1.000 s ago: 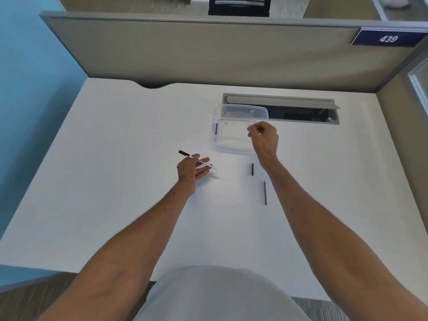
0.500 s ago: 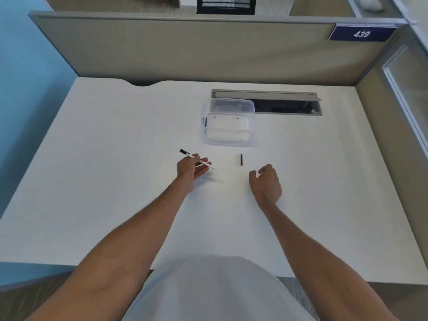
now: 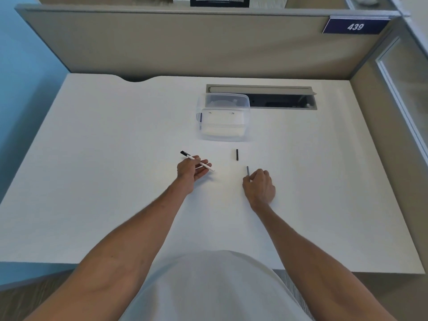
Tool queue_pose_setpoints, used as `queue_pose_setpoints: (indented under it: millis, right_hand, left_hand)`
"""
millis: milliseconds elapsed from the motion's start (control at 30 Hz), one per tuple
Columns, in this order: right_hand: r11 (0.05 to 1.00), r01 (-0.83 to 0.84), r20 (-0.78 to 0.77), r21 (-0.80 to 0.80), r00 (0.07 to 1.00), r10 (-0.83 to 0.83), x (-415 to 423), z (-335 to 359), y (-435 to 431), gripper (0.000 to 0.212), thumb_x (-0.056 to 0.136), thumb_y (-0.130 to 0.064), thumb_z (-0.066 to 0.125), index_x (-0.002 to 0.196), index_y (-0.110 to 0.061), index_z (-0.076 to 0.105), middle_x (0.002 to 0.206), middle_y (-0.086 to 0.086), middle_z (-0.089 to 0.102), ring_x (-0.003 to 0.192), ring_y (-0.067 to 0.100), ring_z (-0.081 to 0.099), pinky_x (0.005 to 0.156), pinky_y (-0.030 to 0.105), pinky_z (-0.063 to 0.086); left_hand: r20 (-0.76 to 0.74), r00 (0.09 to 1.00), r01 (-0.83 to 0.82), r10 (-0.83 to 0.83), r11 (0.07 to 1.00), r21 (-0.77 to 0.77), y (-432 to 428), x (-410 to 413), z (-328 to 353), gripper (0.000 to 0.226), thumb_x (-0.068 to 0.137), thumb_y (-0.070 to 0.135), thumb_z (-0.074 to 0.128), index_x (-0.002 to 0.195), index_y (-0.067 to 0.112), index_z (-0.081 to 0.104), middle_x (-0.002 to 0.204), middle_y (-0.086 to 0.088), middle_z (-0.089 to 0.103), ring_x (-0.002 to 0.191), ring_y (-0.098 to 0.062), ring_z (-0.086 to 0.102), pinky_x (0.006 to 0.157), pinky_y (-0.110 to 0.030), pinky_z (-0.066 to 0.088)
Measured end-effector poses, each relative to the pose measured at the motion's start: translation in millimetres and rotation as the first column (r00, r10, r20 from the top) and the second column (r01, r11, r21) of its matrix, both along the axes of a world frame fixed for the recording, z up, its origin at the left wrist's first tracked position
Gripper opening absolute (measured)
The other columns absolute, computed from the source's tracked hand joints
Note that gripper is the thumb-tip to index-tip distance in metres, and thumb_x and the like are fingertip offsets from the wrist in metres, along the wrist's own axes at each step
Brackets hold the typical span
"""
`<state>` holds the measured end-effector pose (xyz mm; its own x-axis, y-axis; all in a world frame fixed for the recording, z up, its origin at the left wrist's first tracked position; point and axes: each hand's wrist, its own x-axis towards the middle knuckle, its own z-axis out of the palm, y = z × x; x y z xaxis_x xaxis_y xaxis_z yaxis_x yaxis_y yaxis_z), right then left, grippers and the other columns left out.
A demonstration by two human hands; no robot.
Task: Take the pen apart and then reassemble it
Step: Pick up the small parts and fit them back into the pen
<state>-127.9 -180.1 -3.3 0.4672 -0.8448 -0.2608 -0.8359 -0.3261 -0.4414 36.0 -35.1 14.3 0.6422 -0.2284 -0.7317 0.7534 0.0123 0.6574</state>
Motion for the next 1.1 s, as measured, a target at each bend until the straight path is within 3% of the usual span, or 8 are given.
queue_pose_setpoints:
  millis: [133, 200, 433, 567, 667, 867, 1000, 1100]
  right_hand:
    - [0.999, -0.029, 0.015, 0.029, 0.999, 0.029, 0, 2, -2, 0.02, 0.104, -0.023, 0.063, 0.114, -0.008, 0.072, 0.124, 0.008, 0.069, 0.114, 0.036, 0.071, 0.1, 0.045, 0.057]
    - [0.997, -0.058, 0.051, 0.046, 0.997, 0.056, 1, 4, -1, 0.019, 0.105, -0.024, 0.062, 0.112, -0.009, 0.072, 0.122, 0.006, 0.071, 0.11, 0.035, 0.072, 0.096, 0.044, 0.058]
    - [0.93, -0.355, 0.272, 0.092, 0.908, 0.32, 13, 18, 7, 0.009, 0.103, -0.028, 0.07, 0.102, -0.019, 0.069, 0.104, -0.009, 0.08, 0.091, 0.018, 0.076, 0.086, 0.038, 0.062]
    - [0.91, -0.409, 0.343, 0.069, 0.866, 0.363, 20, 23, 11, 0.005, 0.101, -0.025, 0.072, 0.106, -0.022, 0.071, 0.101, -0.009, 0.079, 0.089, 0.016, 0.075, 0.084, 0.038, 0.061]
    - [0.903, -0.426, 0.384, 0.063, 0.845, 0.372, 22, 25, 13, 0.017, 0.1, -0.021, 0.076, 0.116, -0.023, 0.077, 0.1, -0.008, 0.08, 0.09, 0.017, 0.076, 0.086, 0.037, 0.061]
    - [0.885, -0.465, 0.434, 0.024, 0.802, 0.41, 24, 26, 15, 0.006, 0.097, -0.016, 0.078, 0.102, -0.018, 0.08, 0.1, -0.008, 0.08, 0.084, 0.018, 0.075, 0.084, 0.042, 0.062]
    - [0.867, -0.498, 0.481, 0.014, 0.764, 0.431, 26, 27, 18, 0.007, 0.094, -0.008, 0.079, 0.099, -0.012, 0.079, 0.097, -0.002, 0.08, 0.082, 0.022, 0.073, 0.083, 0.043, 0.062]
    - [0.862, -0.508, 0.494, 0.008, 0.751, 0.438, 28, 26, 20, 0.008, 0.094, -0.005, 0.078, 0.099, -0.01, 0.079, 0.096, 0.001, 0.079, 0.082, 0.023, 0.072, 0.083, 0.043, 0.062]
  left_hand:
    - [-0.008, 1.0, -0.02, 0.02, 1.0, -0.009, -1, -2, 2, 0.019, 0.11, 0.003, 0.057, 0.128, 0.002, 0.064, 0.143, -0.029, 0.071, 0.11, -0.04, 0.073, 0.105, -0.044, 0.063]
    - [-0.013, 1.0, -0.019, 0.019, 1.0, -0.005, -2, -2, 3, 0.029, 0.109, 0.004, 0.061, 0.136, -0.005, 0.067, 0.142, -0.027, 0.072, 0.111, -0.039, 0.073, 0.108, -0.045, 0.062]
    - [0.001, 1.0, -0.011, 0.011, 1.0, -0.025, -4, 2, 13, 0.038, 0.109, 0.004, 0.061, 0.143, -0.013, 0.062, 0.142, -0.027, 0.072, 0.112, -0.037, 0.073, 0.095, -0.037, 0.062]
    - [0.005, 1.0, -0.028, 0.028, 0.999, -0.046, -2, 7, 12, 0.038, 0.108, 0.004, 0.063, 0.142, -0.012, 0.064, 0.14, -0.028, 0.073, 0.112, -0.038, 0.073, 0.104, -0.043, 0.063]
    - [-0.003, 0.998, -0.061, 0.061, 0.997, -0.052, -1, 11, 10, 0.038, 0.108, 0.004, 0.063, 0.143, -0.011, 0.064, 0.139, -0.028, 0.074, 0.111, -0.037, 0.074, 0.111, -0.045, 0.06]
    - [-0.006, 0.997, -0.071, 0.071, 0.995, -0.065, 1, 13, 13, 0.032, 0.108, 0.004, 0.061, 0.137, -0.008, 0.067, 0.124, -0.022, 0.071, 0.085, -0.034, 0.075, 0.091, -0.041, 0.065]
    - [-0.016, 0.998, -0.065, 0.064, 0.995, -0.076, 0, 14, 15, 0.038, 0.109, 0.003, 0.06, 0.145, -0.011, 0.062, 0.141, -0.026, 0.071, 0.104, -0.045, 0.074, 0.098, -0.046, 0.065]
    - [-0.015, 0.998, -0.065, 0.064, 0.995, -0.081, 0, 16, 17, 0.039, 0.109, 0.004, 0.06, 0.146, -0.011, 0.061, 0.145, -0.027, 0.069, 0.107, -0.047, 0.073, 0.098, -0.046, 0.065]
